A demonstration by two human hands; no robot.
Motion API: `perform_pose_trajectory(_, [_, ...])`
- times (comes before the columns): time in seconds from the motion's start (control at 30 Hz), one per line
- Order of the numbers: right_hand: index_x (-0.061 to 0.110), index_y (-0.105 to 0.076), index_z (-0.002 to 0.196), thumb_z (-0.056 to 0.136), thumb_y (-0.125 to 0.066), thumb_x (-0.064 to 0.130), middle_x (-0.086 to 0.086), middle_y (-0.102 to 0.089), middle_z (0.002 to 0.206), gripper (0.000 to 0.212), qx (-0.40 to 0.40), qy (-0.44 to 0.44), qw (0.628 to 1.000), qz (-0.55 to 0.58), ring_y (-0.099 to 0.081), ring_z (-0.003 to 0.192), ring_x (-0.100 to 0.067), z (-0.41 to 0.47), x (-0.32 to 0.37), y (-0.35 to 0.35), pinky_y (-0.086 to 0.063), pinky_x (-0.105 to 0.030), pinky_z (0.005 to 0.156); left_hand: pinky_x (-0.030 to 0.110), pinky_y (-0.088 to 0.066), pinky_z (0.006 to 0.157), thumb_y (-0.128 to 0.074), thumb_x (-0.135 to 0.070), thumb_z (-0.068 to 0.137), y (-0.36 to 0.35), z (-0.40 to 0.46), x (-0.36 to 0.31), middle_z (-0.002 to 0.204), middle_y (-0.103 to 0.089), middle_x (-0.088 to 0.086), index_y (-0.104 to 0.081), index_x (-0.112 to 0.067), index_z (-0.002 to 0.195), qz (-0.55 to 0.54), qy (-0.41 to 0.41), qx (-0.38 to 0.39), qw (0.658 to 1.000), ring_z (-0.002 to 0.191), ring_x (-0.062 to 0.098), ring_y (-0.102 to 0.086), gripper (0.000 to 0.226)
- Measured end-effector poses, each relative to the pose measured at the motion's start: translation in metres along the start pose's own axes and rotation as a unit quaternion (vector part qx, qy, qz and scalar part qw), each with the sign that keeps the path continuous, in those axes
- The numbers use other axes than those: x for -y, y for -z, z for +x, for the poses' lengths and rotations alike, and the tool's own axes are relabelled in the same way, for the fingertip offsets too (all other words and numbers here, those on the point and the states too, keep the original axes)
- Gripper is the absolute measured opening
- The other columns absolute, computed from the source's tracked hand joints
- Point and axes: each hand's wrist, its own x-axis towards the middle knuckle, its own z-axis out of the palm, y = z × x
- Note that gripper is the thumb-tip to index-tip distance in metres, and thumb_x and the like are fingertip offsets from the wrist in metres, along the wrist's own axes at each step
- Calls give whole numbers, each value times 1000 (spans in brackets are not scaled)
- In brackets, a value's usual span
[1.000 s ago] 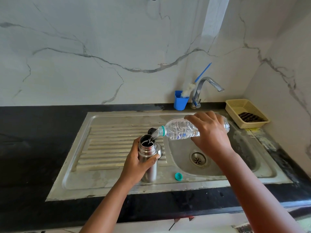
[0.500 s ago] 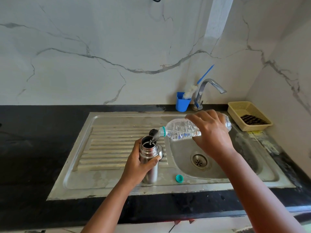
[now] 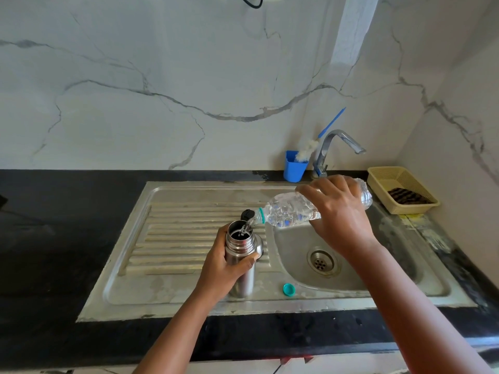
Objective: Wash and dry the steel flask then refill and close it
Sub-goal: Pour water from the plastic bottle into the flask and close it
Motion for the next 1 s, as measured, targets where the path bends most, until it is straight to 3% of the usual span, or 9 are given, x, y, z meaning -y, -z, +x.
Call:
perform_pose_trajectory(0.2, [21,-66,116,59,-84,-1,-6,-65,107,64,5,6,1000,-7,-57,101,-34,2,0,0,-40,-55,94,9,-48,78,-81,-13,78,-1,-1,-1,106,-69,-16,-48,-41,120,-7,3,-2,1000,99,-1,-65,61])
perform_pose_trajectory(0.33, [21,-66,116,60,-80,-3,-5,-65,106,62,5,8,1000,-9,-57,100,-33,5,1,1,-40,-54,95,11,-48,80,-82,-15,78,0,0,0,108,-67,-23,-48,-40,121,-6,1,3,1000,101,0,-65,60])
perform_pose_trajectory(1.0, [19,-67,111,56,-77,-6,-5,-65,102,61,-8,37,999,-18,-56,96,-33,9,9,-3,-37,-53,98,17,-51,83,-82,-16,78,0,1,4,111,-67,-21,-47,-41,123,-5,-4,5,1000,103,5,-65,63])
